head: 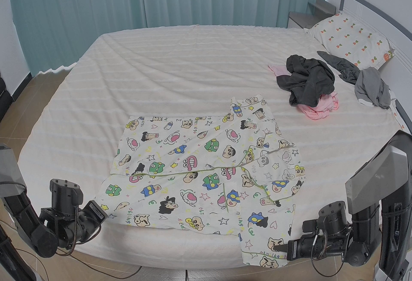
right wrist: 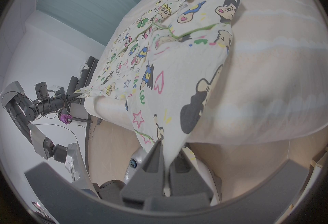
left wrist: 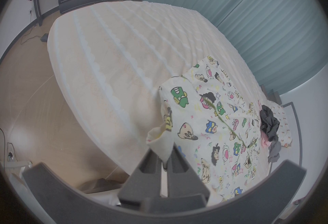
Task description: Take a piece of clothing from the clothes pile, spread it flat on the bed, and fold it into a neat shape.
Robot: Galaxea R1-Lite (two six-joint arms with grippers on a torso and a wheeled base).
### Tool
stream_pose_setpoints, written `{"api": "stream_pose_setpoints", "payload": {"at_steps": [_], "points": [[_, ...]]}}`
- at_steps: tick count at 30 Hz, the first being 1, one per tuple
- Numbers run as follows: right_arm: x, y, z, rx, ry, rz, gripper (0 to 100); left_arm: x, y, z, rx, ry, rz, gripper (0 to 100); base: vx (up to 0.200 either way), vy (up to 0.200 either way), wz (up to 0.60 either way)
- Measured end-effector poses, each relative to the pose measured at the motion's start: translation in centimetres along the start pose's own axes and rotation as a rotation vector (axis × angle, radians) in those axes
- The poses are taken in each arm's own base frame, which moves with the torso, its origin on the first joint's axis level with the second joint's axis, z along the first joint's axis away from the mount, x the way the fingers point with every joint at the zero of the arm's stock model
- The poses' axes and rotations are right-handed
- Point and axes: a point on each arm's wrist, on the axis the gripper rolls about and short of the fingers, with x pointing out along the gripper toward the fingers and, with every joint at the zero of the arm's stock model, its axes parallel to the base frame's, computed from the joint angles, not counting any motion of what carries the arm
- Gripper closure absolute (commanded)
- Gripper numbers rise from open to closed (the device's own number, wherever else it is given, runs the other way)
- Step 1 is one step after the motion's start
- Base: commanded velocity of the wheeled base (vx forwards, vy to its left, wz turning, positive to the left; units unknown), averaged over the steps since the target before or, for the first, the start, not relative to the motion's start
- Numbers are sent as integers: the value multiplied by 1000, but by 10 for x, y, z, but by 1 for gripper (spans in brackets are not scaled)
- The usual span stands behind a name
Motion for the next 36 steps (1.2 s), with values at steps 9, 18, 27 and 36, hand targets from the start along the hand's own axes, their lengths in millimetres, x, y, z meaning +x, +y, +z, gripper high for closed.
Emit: {"api": "stream_pose_setpoints", "payload": {"at_steps": [9, 18, 27, 36], "points": [[-8, 3, -8, 15, 93, -35, 100, -1, 12, -8, 33, 42, 53, 100, 0, 0, 0], [-18, 10, -12, 4, 145, -44, 100, -3, 23, -15, 45, 100, 89, 100, 0, 0, 0], [-29, 16, -15, -6, 187, -49, 100, -2, 26, -18, 50, 116, 107, 100, 0, 0, 0], [-32, 20, -13, -18, 166, -33, 100, 2, 28, -21, 59, 179, 92, 100, 0, 0, 0]]}}
